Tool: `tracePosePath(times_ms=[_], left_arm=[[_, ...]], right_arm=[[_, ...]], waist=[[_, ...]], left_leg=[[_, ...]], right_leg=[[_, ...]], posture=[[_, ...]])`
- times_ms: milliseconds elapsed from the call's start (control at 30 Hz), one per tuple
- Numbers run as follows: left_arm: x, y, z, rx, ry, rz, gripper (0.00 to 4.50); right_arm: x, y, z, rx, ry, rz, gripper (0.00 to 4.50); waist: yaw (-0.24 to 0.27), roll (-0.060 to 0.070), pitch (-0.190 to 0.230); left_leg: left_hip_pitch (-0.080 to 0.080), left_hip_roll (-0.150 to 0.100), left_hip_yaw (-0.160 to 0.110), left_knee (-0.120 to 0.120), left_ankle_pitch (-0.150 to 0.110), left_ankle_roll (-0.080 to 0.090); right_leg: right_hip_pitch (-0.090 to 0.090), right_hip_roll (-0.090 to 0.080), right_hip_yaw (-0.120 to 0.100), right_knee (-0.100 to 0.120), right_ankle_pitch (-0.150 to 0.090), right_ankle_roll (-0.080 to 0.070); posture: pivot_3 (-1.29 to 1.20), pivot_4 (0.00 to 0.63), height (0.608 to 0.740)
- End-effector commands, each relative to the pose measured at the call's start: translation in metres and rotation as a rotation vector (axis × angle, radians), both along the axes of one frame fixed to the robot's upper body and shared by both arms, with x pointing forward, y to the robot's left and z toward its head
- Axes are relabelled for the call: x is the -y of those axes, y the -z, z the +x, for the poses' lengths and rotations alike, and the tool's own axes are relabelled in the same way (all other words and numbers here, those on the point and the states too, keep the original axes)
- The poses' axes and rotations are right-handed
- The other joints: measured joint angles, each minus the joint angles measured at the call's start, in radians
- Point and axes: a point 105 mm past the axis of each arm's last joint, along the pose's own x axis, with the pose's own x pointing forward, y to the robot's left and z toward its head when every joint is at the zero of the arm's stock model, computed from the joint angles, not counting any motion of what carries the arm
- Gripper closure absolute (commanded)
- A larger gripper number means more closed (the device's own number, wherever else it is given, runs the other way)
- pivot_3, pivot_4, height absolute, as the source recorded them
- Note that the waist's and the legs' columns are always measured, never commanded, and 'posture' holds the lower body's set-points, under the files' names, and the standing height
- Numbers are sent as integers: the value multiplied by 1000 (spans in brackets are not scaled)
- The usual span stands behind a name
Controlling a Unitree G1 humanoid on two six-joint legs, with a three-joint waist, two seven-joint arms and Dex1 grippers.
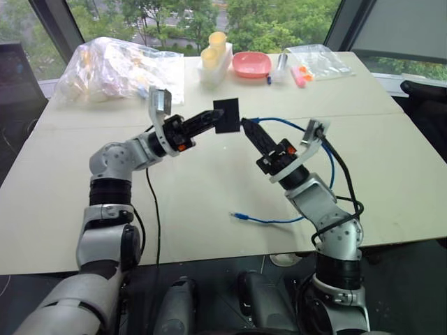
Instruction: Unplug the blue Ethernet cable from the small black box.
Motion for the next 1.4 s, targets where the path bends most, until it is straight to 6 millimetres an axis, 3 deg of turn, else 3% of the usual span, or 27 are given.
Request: tracePosePath(times_ms=[33,133,200,333,533,667,800,967,1000,1200,1367,1400], left_arm=[[-22,-9,-3,52,-41,18,4004],[-26,-8,-1,57,-56,33,4004],[-19,-1,9,100,-128,98,4004],[23,21,36,313,-370,300,4004],[71,37,45,408,-511,300,4004],[89,52,43,437,-520,329,4004],[100,62,41,462,-514,357,4004],[110,75,37,500,-495,404,4004],[112,78,37,507,-495,415,4004],[118,93,36,513,-494,450,4004],[121,103,34,515,-485,473,4004],[120,104,35,515,-490,481,3505]], right_arm=[[47,-15,6,48,187,31,4492],[52,-13,8,39,210,12,4492],[57,-7,14,-2,248,-14,4492],[78,30,43,-223,399,-154,4492],[102,47,63,-387,535,-253,4492],[106,55,64,-416,562,-362,4492],[106,70,59,-459,550,-463,2929],[103,72,48,-449,520,-573,300],[101,70,45,-432,501,-591,34],[77,67,13,-347,304,-715,34],[86,64,9,-326,346,-698,34],[86,63,9,-325,354,-691,3]], waist=[[2,0,0],[5,0,0],[5,0,0],[30,0,0],[31,0,0],[28,0,0],[26,0,0],[30,0,0],[30,0,0],[31,0,0],[30,0,0],[30,0,0]], left_leg=[[0,0,0,0,0,0],[0,0,0,-1,0,0],[0,0,0,-1,0,0],[0,-1,2,0,0,0],[-2,-1,6,0,0,1],[-2,-1,6,-1,-2,3],[-1,0,6,-1,-2,4],[-2,-1,6,0,-2,4],[-2,-1,6,0,-2,4],[-2,-1,5,0,-2,4],[-1,-1,5,1,-2,4],[-1,-1,5,1,-2,4]], right_leg=[[0,0,0,0,0,0],[0,0,0,-1,-1,-1],[0,0,0,-1,-1,-2],[1,-2,1,-3,-2,-4],[0,-2,4,-5,-1,-2],[-1,0,4,-5,0,0],[-1,1,4,-4,0,0],[-1,0,4,-5,0,0],[-1,0,4,-5,0,0],[0,0,4,-5,0,0],[0,0,4,-5,-1,-1],[0,0,4,-5,-1,-1]], posture=[[0,150,740],[0,150,740],[0,150,740],[0,150,740],[0,150,740],[0,150,740],[0,150,740],[0,150,740],[0,150,740],[0,150,740],[0,150,740],[0,150,740]])
